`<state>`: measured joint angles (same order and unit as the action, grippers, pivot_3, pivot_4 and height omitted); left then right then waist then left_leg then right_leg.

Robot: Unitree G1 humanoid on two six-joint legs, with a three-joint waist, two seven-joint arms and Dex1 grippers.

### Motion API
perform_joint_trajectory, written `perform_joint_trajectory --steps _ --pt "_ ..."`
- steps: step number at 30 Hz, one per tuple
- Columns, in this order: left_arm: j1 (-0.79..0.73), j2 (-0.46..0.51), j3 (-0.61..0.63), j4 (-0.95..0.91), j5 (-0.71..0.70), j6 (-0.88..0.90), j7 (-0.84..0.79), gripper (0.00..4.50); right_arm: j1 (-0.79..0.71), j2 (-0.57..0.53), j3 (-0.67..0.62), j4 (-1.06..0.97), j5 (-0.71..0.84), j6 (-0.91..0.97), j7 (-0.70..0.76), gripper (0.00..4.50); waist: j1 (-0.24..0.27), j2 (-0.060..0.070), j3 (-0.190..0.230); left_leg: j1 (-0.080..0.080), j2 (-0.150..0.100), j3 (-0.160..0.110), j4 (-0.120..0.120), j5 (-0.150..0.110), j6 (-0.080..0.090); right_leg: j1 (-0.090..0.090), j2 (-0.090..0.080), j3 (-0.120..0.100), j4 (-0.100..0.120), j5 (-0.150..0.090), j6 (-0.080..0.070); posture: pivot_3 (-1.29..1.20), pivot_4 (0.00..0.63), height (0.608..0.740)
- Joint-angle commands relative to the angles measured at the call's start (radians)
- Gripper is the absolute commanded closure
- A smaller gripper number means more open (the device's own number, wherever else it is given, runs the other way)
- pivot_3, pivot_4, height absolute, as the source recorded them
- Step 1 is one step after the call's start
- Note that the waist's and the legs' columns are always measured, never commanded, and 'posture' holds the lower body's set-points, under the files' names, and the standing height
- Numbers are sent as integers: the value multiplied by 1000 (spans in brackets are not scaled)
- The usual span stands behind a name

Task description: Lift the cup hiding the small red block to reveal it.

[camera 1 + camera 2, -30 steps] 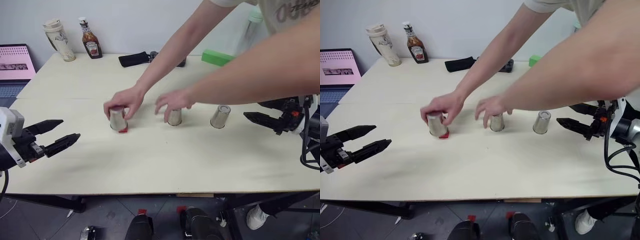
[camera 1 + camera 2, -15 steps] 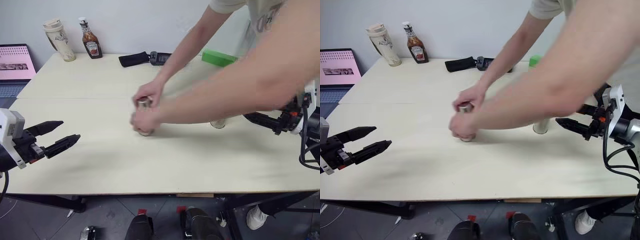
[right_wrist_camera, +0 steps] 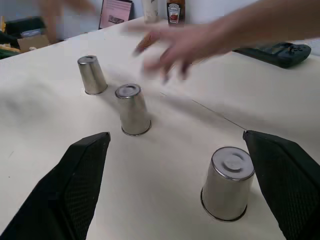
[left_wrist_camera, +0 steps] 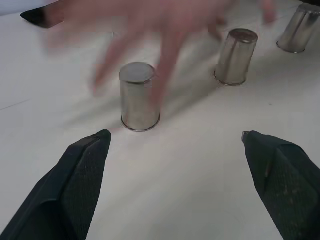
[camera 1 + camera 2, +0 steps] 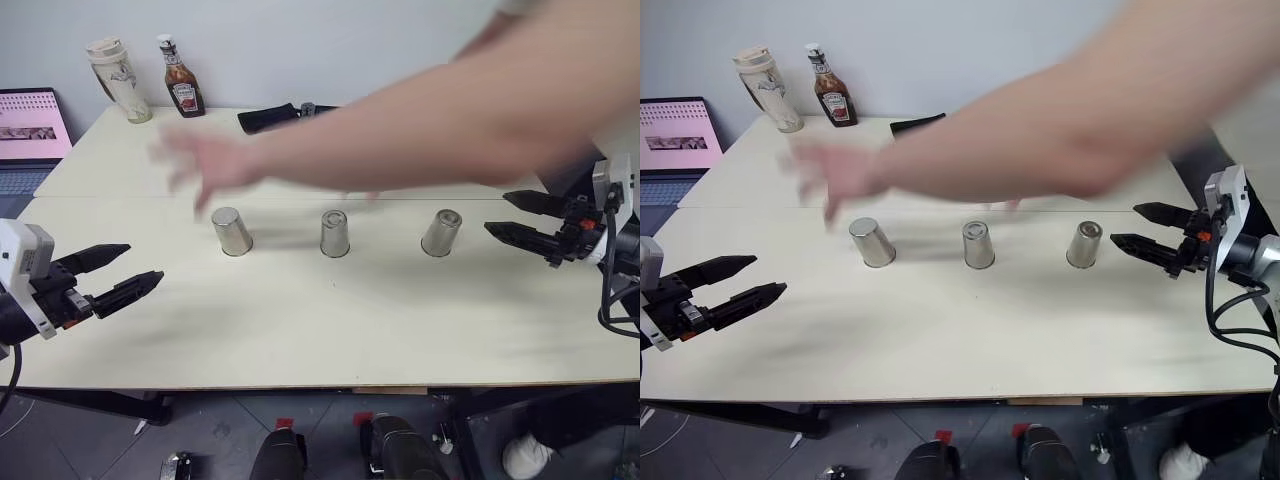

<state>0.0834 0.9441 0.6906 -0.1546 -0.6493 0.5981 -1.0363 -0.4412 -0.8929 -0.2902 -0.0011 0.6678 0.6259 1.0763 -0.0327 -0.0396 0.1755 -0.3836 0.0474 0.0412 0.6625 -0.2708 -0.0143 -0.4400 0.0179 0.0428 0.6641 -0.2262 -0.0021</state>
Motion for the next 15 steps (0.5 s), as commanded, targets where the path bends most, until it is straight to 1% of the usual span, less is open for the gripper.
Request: perform_joint_trajectory --steps 1,2,5,7,8,10,12,14,15 --pt "2 11 -22 -71 -11 -2 -6 40 -22 -2 12 -69 20 17 2 0 0 0 0 0 0 0 0 0 0 0 0 0 0 0 0 0 150 740" --pt "0 11 -38 -91 -12 3 -2 40 -26 -1 19 -82 22 24 1 0 0 0 0 0 0 0 0 0 0 0 0 0 0 0 0 0 150 740" --pt "-73 -26 -190 -172 25 9 85 40 -70 36 88 -146 8 52 -49 0 0 0 0 0 0 0 0 0 0 0 -1 0 0 0 0 0 150 740" --pt "-125 -69 -262 -154 48 -6 124 40 -131 88 138 -155 -22 78 -132 0 0 0 0 0 0 0 0 0 0 1 -1 1 0 1 1 0 150 740" --pt "-137 -82 -278 -147 49 -12 131 40 -148 103 151 -156 -31 91 -160 0 -2 0 0 0 0 0 1 0 0 1 -1 1 0 3 4 0 150 740" --pt "-165 -113 -327 -147 53 -3 149 40 -187 142 179 -158 -47 121 -215 0 -3 0 0 1 -1 1 1 0 0 1 1 1 1 3 5 0 150 740" --pt "-189 -146 -403 -163 80 -23 163 40 -228 195 211 -157 -71 124 -277 0 -2 0 0 0 -1 0 1 0 0 0 1 1 0 3 5 0 150 740" --pt "-243 -245 -532 -167 141 -60 224 40 -301 321 250 -102 -123 139 -417 0 -1 0 -1 -2 -1 0 0 0 0 0 1 1 0 3 5 0 150 740" --pt "-259 -277 -563 -165 158 -67 243 40 -322 363 254 -83 -133 153 -460 0 -1 0 -1 -1 -1 0 1 0 0 0 1 1 0 3 5 0 150 740"
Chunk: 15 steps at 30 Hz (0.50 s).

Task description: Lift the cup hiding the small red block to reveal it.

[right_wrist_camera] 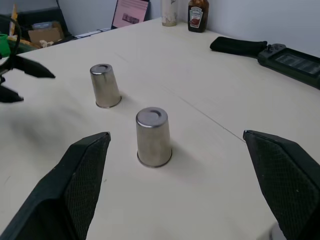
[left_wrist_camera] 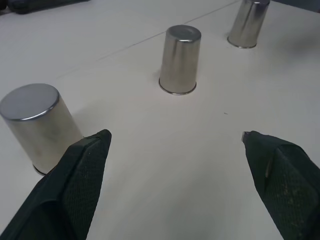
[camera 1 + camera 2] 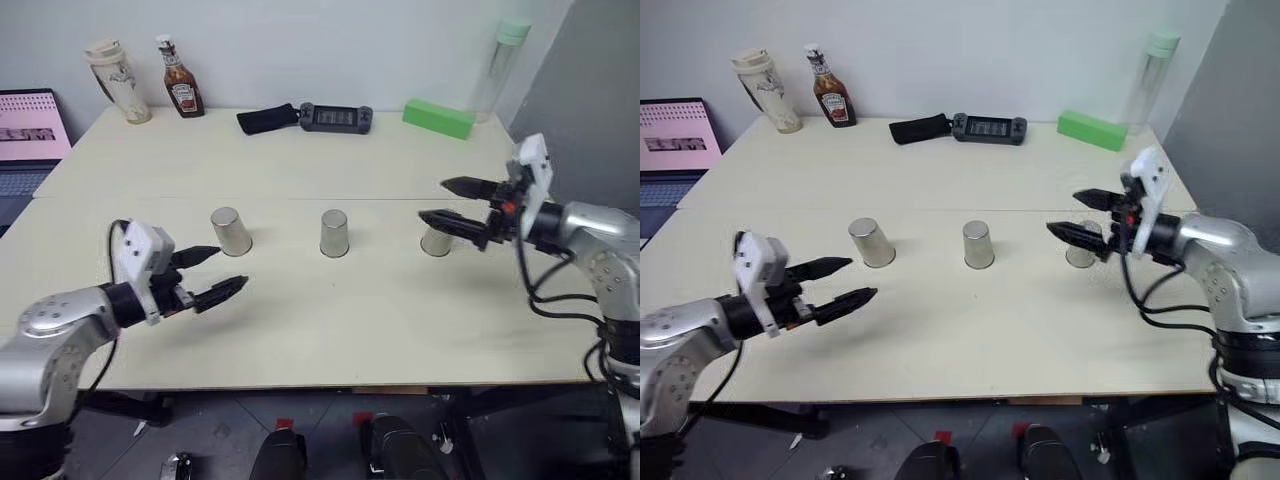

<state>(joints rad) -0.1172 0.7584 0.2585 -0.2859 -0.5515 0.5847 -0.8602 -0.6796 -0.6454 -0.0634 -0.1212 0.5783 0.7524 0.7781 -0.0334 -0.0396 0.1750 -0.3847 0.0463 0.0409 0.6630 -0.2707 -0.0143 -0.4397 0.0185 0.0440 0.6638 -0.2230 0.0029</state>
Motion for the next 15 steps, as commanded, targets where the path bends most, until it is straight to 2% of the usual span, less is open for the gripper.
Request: perform_joint_trajectory --steps 1,5,10,15 --pt "-74 -127 -149 -22 77 -75 89 40 -100 159 43 41 -55 32 -195 0 1 0 0 -1 0 0 0 0 0 -1 0 0 0 0 0 0 150 740" --pt "-96 -189 -167 14 121 -125 138 40 -137 295 97 44 -97 51 -295 0 1 0 0 -6 0 -2 1 0 0 -3 -1 -1 0 3 -4 0 150 740" --pt "-82 -182 -141 18 119 -147 135 40 -156 405 126 76 -145 53 -380 0 1 0 0 -9 0 -4 1 0 0 -5 -1 -2 0 3 -5 0 150 740" --pt "-57 -172 -117 15 132 -193 131 40 -175 493 158 190 -224 -5 -442 0 1 0 0 -9 -1 -4 2 0 0 -5 -2 -2 0 3 -5 0 150 740"
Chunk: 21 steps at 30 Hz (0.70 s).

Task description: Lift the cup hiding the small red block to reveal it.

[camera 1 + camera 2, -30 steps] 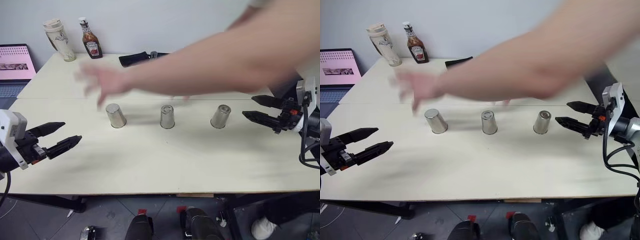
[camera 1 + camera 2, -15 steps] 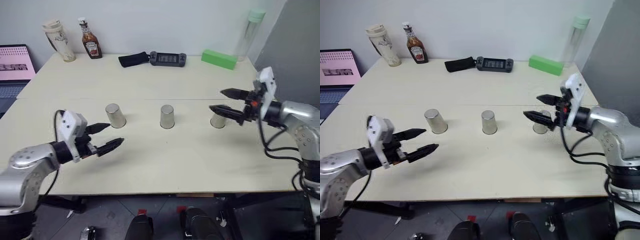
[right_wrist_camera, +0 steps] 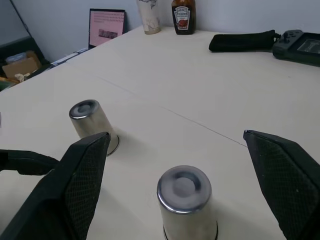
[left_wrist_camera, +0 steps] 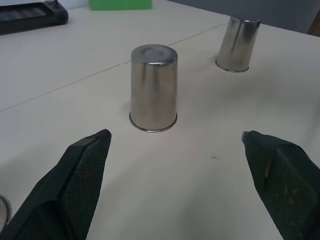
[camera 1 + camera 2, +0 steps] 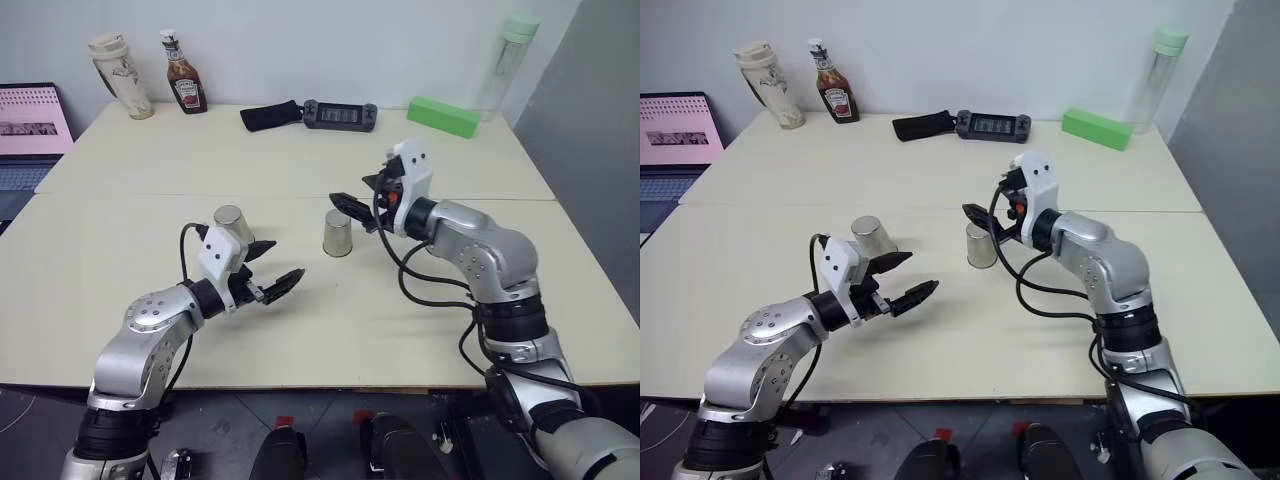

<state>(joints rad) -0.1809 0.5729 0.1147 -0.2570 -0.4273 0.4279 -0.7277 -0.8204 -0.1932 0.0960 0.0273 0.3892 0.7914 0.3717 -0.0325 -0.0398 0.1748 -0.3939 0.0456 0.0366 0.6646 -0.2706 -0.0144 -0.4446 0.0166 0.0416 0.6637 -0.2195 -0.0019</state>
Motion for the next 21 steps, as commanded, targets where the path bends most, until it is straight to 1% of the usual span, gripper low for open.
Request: perform_joint_trajectory --steps 1,4,7,21 --pt "10 12 23 -17 8 -35 -2 40 -35 52 6 53 -44 -51 -33 0 0 0 0 0 0 0 0 0 0 0 0 0 0 0 0 0 150 740" --pt "12 2 13 -18 16 -37 11 40 -41 82 37 97 -86 -76 -34 0 0 0 0 0 0 0 0 0 0 0 0 -1 0 0 0 0 150 740" --pt "16 -7 -2 -24 22 -36 15 40 -55 108 39 149 -117 -102 -48 0 0 0 0 0 0 -1 0 0 0 0 0 -1 0 0 0 0 150 740" --pt "12 -6 -8 -20 27 -37 23 40 -61 154 85 356 -257 -212 -60 0 -1 0 0 0 1 -1 0 0 0 0 0 -1 0 0 0 0 150 740"
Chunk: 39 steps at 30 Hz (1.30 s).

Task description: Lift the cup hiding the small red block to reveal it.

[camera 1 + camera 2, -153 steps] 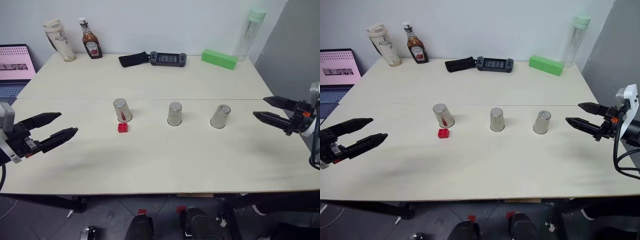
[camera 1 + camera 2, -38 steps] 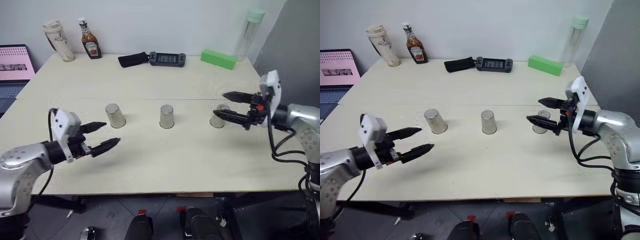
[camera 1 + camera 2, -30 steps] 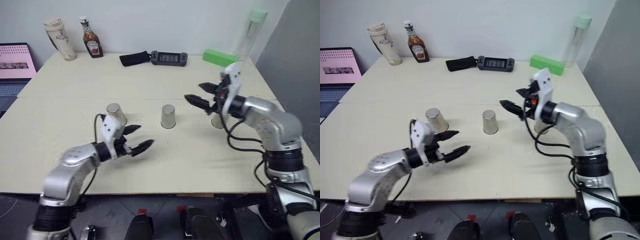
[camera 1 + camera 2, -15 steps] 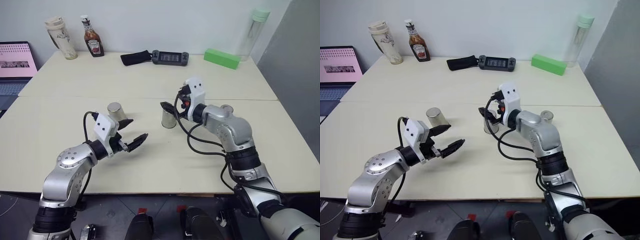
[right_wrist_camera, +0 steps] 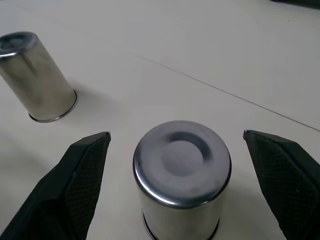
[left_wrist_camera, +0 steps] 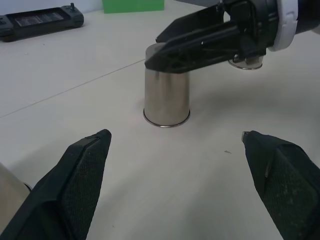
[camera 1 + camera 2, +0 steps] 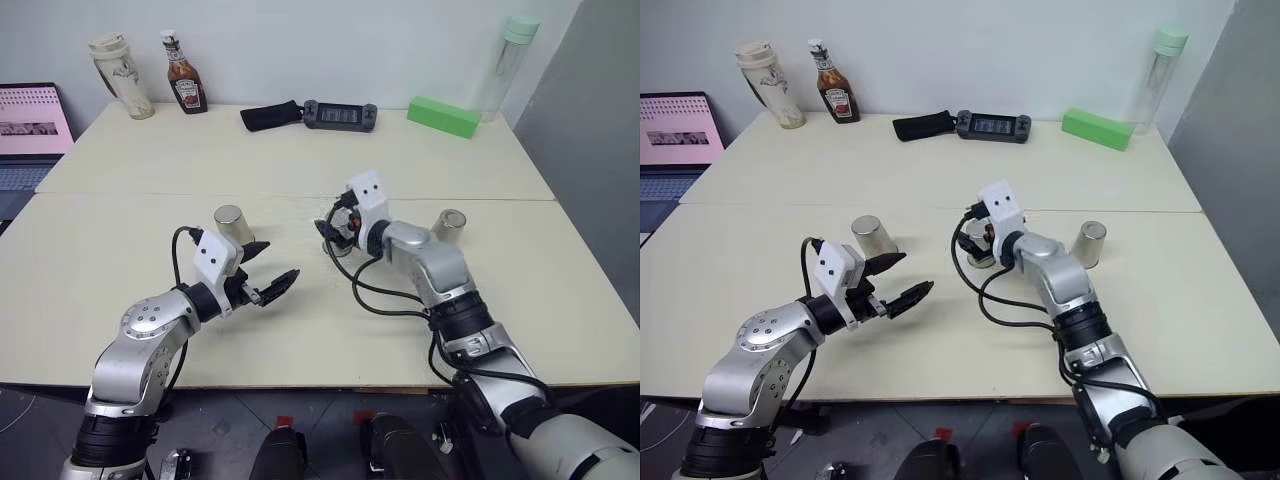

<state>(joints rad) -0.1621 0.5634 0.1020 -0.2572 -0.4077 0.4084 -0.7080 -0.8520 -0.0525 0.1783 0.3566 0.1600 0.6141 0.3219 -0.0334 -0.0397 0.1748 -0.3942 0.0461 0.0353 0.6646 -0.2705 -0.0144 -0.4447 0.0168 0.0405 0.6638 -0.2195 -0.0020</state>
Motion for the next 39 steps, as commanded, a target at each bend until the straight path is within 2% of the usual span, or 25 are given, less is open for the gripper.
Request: perform_joint_trajectory --steps 1,4,7,9,10,13,19,23,27,33,39 --pt "-6 3 4 -21 6 -16 3 40 -29 19 3 46 -39 -39 -18 0 0 0 0 0 0 0 0 0 0 0 0 0 0 0 0 0 150 740" --pt "-4 4 -2 -24 9 -17 0 0 -30 36 -8 65 -46 -55 -22 457 -1 0 0 0 0 0 0 0 0 0 0 0 0 0 0 0 150 740" --pt "-6 5 0 -19 9 -17 -1 0 -41 44 -23 78 -51 -62 -30 1336 -1 0 0 0 0 0 0 0 0 0 0 0 0 0 0 0 150 740" --pt "-7 8 -2 -16 10 -18 -5 0 -42 47 -26 71 -53 -63 -27 1789 -1 0 0 0 0 0 0 0 0 0 0 0 0 0 0 0 150 740" --pt "-8 9 -2 -16 10 -18 -6 0 -41 46 -25 57 -52 -62 -21 1856 -1 0 0 0 0 0 0 0 0 0 0 0 0 0 0 0 150 740" --pt "-9 8 -1 -14 8 -16 -7 0 -38 37 -30 -13 -41 -25 -2 1857 -1 0 0 0 0 0 0 0 0 0 0 0 0 0 0 0 150 740" --pt "-3 21 0 -4 6 -9 -26 0 -104 -24 -69 -294 15 204 18 1858 0 1 0 -2 0 -1 0 0 0 -2 0 -1 0 0 0 0 150 740" --pt "-10 22 -2 20 12 -19 -36 0 -124 -46 -100 -370 49 346 12 1859 1 0 0 -2 0 -1 0 0 0 -2 0 -1 0 0 0 0 150 740" --pt "-25 18 -14 41 22 -27 -38 0 -91 -54 -94 -366 34 348 -1 1859 1 0 0 -2 0 -2 0 0 0 -1 0 -2 0 -1 0 0 150 740" --pt "-19 16 -21 42 33 -36 -39 0 -43 -136 -127 -443 33 415 -1 1859 1 0 0 -3 -1 -1 0 0 0 -2 0 -2 -1 -1 0 0 150 740" --pt "-44 3 -29 75 55 -40 -26 0 97 -178 -124 -510 39 415 12 1859 1 0 0 -3 -1 -2 -1 0 0 -1 0 -2 -2 -1 0 0 150 740"
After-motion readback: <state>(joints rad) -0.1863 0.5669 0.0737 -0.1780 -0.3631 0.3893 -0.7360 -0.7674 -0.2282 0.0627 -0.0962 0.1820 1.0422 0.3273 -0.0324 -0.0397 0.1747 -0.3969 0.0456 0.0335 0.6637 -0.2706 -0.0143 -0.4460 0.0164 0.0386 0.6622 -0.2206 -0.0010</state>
